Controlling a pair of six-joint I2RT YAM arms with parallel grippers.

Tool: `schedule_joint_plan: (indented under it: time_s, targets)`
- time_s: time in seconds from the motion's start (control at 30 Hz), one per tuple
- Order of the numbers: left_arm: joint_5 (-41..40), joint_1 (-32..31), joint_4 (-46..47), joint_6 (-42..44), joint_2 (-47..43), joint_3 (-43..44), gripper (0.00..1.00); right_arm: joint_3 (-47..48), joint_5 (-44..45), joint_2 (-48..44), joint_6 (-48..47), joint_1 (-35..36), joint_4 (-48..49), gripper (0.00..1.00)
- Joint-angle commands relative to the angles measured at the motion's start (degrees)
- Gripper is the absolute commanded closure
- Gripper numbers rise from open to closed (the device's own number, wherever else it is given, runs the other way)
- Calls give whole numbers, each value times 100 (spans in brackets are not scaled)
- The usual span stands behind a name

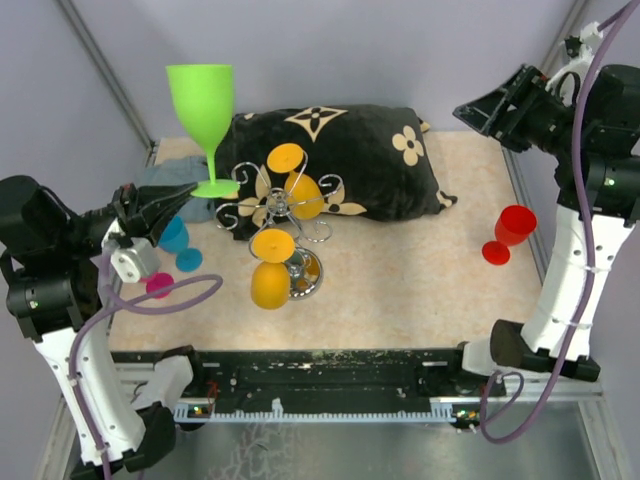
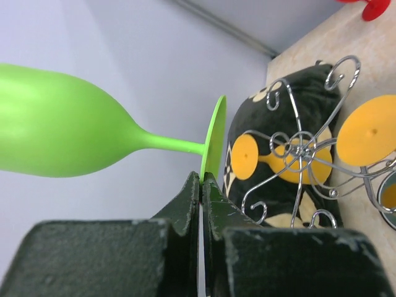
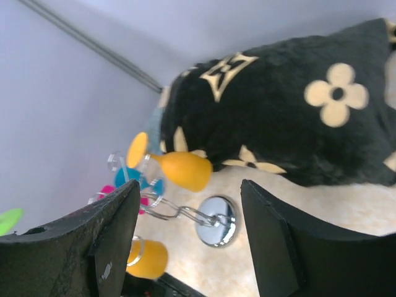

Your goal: Take the wine glass off the wine glass rack

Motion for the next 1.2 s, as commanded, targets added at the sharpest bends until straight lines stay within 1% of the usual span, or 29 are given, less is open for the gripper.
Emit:
schedule_joint_plan:
  time_s: [0.0,0.03,0.1,0.13,0.17,0.27,0.47,0.57,0.63,0.67,0.7,0.73,0.8,0.83,0.93,0.97,1.0,1.07,1.17]
  targets:
    - [1666,27,750,-36,-164,-356,100,467,-1261,360,1073,260,1048,34]
    - [1876,26,1328,-529,-268,-588,100,551,-1406,445,1317,373,1258,35]
    - [2271,26,3141,-2109,-554,-1230,100,775,-1663,649,1739,684,1659,35]
    - [2356,26,3806,-2691,-710,-1513,100,982,-1766,770,1926,907,1786,35]
    - [2366,32,4207,-3076,-855,-1723,100,1164,-1853,895,2087,1062,1907,35]
    - [2376,-18,4274,-3494,-1093,-1942,100,1513,-2019,1244,2513,1486,2245,36]
    - [2364,-79,4273,-3367,-1146,-2124,100,1524,-2046,1756,3098,2238,3155,38]
    - [2084,-79,4257,-3550,-791,-1776,100,1489,-1898,1845,3208,2399,3428,38]
    - [1603,-83,4258,-3942,-413,-1397,100,1276,-1826,1773,3208,2416,3581,38]
    - [1286,-92,4387,-4314,-194,-1225,100,1111,-1788,1696,3216,2412,3672,38]
    - [923,-113,4812,-4982,-6,-1135,100,915,-1775,1643,3231,2413,3763,38]
    - [545,-136,5503,-5872,169,-1173,100,739,-1758,1520,3219,2416,3822,38]
    - [-95,-141,7621,-7659,471,-1471,100,406,-1695,1297,3145,2415,3846,38]
    - [-317,-140,8097,-8176,734,-1418,100,305,-1658,1229,3111,2415,3830,38]
    - [-967,-431,7491,-8405,1366,-777,100,106,-1468,996,2878,2412,3617,38]
    - [-1059,-565,7378,-8497,1562,-583,100,71,-1391,942,2761,2411,3485,38]
    - [-1085,-729,7309,-8601,1721,-428,100,54,-1279,898,2632,2404,3307,38]
    - [-1027,-1255,6792,-8411,1930,-119,100,61,-1143,855,2427,2372,3051,38]
    - [-764,-2107,6142,-8202,1977,-33,100,31,-1059,807,2324,2164,2885,38]
